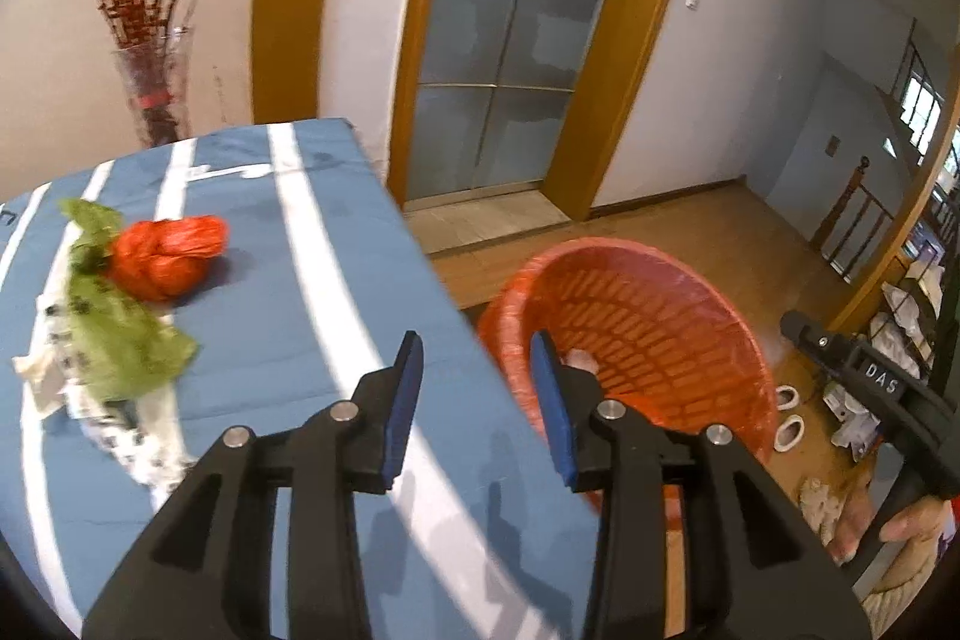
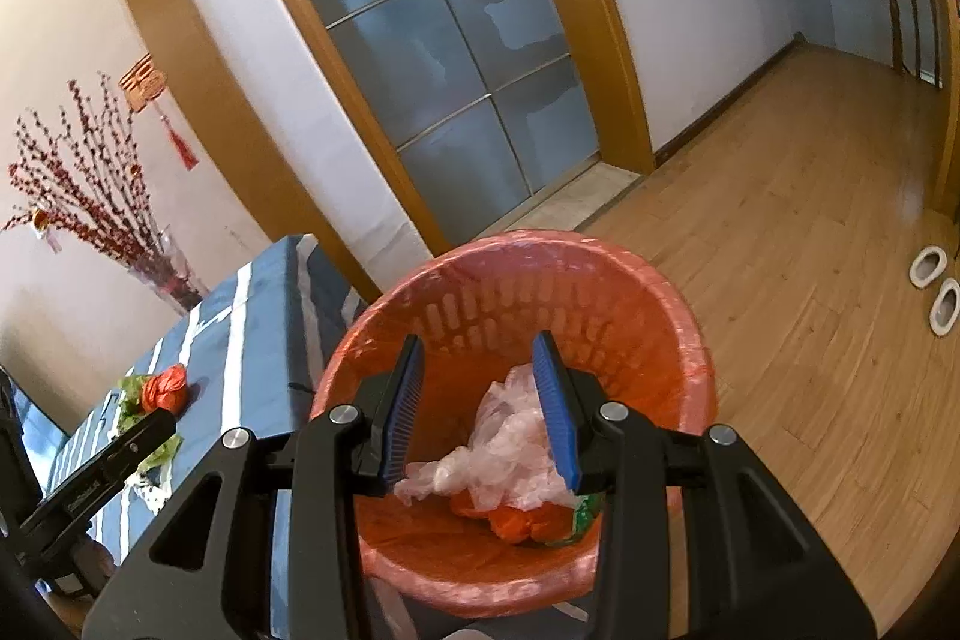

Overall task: Collect trash
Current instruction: 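Carry both bags over the orange basket and open both tools, then return to the table and grasp the white paw-print bag with the right tool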

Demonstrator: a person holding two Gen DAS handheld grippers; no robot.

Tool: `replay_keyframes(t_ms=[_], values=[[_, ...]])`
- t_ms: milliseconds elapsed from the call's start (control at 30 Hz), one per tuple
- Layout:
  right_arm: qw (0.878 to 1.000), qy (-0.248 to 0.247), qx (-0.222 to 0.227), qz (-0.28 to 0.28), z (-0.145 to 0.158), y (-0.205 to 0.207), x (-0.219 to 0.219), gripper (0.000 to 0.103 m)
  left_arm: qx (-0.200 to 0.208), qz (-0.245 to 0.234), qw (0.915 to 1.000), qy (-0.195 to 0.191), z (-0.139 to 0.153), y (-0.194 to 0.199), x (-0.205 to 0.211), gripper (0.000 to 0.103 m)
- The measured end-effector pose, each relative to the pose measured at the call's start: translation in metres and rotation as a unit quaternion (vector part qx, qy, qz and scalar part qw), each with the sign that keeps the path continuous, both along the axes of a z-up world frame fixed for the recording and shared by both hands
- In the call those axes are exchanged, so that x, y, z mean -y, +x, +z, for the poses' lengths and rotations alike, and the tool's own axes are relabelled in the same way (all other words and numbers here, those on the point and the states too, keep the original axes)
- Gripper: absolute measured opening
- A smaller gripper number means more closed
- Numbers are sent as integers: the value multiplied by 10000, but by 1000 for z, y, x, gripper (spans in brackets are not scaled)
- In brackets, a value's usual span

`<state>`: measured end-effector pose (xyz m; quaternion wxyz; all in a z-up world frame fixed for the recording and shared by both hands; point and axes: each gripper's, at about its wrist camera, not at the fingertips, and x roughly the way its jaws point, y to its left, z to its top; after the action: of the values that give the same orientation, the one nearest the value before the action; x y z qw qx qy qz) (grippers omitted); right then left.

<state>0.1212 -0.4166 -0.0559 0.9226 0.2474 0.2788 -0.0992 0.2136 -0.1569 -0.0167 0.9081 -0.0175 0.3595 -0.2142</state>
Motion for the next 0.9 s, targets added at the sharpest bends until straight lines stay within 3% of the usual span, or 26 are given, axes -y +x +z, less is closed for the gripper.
replay_keyframes(t_ms=[300,500,733,900], values=[[9967,-287,-6,760,11,15,-61,39,163,694,9973,159,4,-7,-86,39],[9870,-354,-105,1562,10,35,-124,39,250,1420,9888,380,2,-10,-159,43],[9610,-425,-281,2719,3,56,-219,39,113,2258,9733,394,-4,-11,-245,43],[9387,-587,-432,3370,-5,69,-278,39,124,2547,9663,363,-4,-16,-284,43]])
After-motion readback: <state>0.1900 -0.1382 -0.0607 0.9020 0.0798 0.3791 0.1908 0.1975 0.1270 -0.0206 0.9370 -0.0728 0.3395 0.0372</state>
